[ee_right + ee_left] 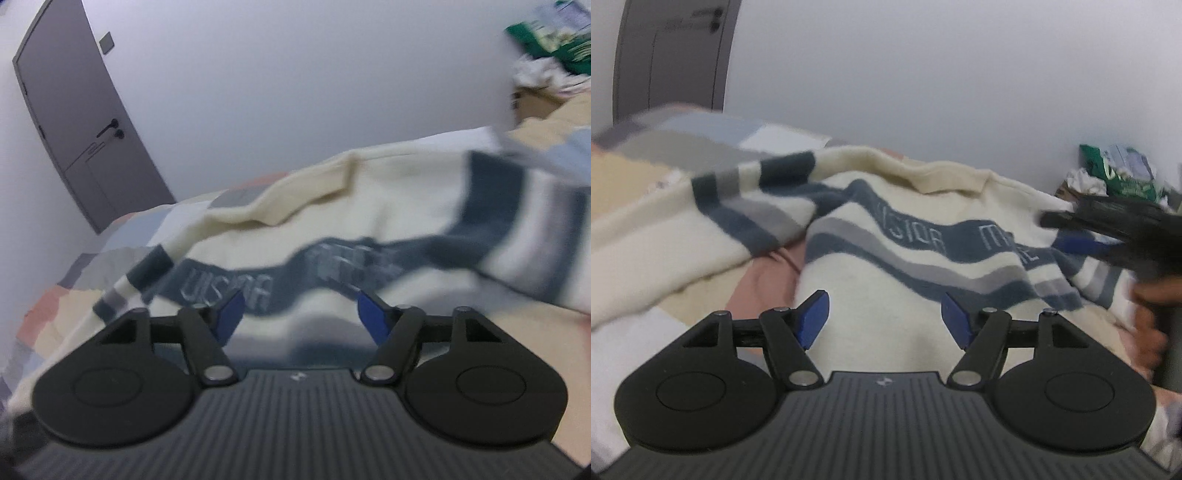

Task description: Fold large clothes

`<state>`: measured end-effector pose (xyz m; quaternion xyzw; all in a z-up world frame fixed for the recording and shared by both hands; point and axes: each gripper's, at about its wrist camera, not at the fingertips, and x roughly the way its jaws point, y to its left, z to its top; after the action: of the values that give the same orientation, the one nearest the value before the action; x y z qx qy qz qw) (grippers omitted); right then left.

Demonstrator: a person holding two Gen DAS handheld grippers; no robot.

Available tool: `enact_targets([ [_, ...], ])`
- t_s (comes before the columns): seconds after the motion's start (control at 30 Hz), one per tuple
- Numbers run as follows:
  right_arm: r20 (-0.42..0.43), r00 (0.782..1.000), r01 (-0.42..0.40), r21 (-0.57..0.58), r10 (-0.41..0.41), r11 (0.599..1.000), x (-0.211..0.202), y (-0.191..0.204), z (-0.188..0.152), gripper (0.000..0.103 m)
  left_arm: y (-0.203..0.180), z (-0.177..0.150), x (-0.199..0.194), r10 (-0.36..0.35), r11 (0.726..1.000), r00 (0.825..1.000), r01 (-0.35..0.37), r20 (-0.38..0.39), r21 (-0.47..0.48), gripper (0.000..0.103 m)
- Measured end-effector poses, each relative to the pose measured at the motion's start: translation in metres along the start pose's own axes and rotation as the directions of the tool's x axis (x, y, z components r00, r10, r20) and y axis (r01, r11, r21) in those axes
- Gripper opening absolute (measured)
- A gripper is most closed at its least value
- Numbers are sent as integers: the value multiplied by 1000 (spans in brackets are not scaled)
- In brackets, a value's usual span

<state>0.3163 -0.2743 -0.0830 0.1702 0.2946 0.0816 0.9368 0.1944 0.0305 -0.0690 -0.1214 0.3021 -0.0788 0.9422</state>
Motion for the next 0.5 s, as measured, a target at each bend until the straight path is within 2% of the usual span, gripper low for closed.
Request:
enact_targets([
  [0.13,-38,999,-7,-70,4,998,84,32,15,57,29,6,25,-2,997,1000,2,-2,-80,72],
  [0.17,-52,999,-9,-73,5,997,103,39,18,53,36,7,30,-6,995,1000,5,-1,-101,72],
  [0.23,-67,998,-13,-72,8,997,143,52,21,51,49,8,41,-23,990,1000,23,-1,-137,72],
  [0.33,-47,997,56,-122,-62,991,190,68,24,51,58,7,53,-55,990,998,55,2,-126,72],
  [0.4,-24,994,99,-155,-104,983,220,73,29,42,61,6,61,-51,991,999,51,-1,-124,72],
  [0.5,17,981,193,-166,-192,967,253,71,42,31,63,1,73,-99,986,995,96,-19,-137,72],
])
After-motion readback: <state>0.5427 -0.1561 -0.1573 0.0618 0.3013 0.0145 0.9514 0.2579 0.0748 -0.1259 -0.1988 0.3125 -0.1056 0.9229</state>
